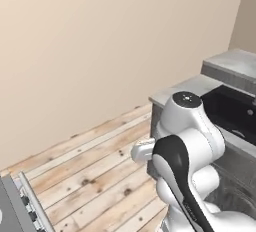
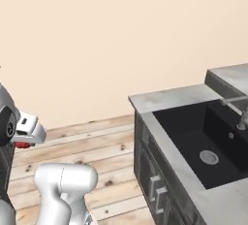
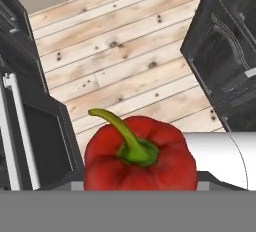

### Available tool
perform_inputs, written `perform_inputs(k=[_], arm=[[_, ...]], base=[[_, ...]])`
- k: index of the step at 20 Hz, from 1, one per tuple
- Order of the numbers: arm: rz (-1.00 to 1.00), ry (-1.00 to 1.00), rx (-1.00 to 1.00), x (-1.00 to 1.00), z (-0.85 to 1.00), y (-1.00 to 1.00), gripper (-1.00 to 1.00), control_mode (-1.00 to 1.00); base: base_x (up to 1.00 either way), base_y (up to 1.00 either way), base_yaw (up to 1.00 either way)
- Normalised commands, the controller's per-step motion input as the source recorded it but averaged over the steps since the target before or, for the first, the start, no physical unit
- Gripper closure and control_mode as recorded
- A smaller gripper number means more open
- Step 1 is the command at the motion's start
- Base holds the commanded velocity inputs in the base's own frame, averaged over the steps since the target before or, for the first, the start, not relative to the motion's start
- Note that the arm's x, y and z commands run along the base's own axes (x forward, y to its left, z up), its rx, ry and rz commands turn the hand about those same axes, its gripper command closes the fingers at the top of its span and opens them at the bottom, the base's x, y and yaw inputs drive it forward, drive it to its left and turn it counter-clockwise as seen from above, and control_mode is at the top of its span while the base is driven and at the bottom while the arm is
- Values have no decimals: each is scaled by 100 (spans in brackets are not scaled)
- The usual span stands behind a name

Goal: Place the bell pepper and potato inside the fridge drawer. Close the drawer after placing the vegetables.

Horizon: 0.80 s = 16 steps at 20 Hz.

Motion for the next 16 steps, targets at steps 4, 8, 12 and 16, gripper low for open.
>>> perform_inputs(k=[4, 8, 12, 16], arm=[[0, 0, 0, 0, 0, 0, 100, 100], [0, 0, 0, 0, 0, 0, 100, 100], [0, 0, 0, 0, 0, 0, 100, 100], [0, 0, 0, 0, 0, 0, 100, 100]], base=[[100, 52, 1], [100, 34, -2], [100, 39, -7], [100, 57, -22]])
